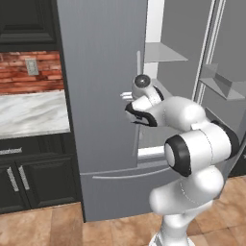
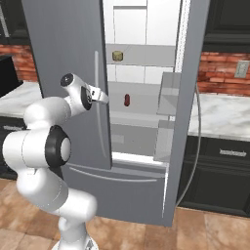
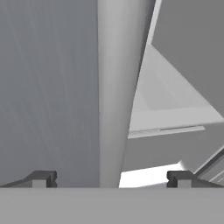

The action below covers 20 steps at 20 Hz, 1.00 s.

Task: Retrieve the sausage and cheese from the fridge and place them on the cutting board on the counter.

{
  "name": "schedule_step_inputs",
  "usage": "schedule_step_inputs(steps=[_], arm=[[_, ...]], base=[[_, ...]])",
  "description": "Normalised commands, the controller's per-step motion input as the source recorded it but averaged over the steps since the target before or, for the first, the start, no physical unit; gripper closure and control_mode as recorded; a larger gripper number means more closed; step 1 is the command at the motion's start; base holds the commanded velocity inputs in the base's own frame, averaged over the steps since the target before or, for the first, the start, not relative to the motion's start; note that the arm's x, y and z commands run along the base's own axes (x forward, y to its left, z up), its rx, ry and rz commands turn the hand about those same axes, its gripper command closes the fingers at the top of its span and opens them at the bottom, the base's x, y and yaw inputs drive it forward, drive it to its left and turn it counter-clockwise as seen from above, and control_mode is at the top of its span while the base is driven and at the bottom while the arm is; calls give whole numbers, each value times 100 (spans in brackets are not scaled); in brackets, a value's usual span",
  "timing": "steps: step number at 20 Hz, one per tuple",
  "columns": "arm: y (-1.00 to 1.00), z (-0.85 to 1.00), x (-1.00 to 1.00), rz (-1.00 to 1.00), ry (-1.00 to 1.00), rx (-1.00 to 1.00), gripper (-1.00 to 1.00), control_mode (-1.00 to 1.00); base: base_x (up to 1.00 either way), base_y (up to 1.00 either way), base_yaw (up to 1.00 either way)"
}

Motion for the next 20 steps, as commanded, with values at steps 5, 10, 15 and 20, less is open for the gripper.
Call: schedule_step_inputs(steps=[5,10,15,20], arm=[[0,0,14,5,0,4,-100,-100],[0,0,30,5,0,0,-100,-100],[0,-3,14,5,0,0,-100,-100],[0,-14,0,3,-3,3,-100,-100]], base=[[0,0,0],[0,0,0],[0,0,0],[0,0,0]])
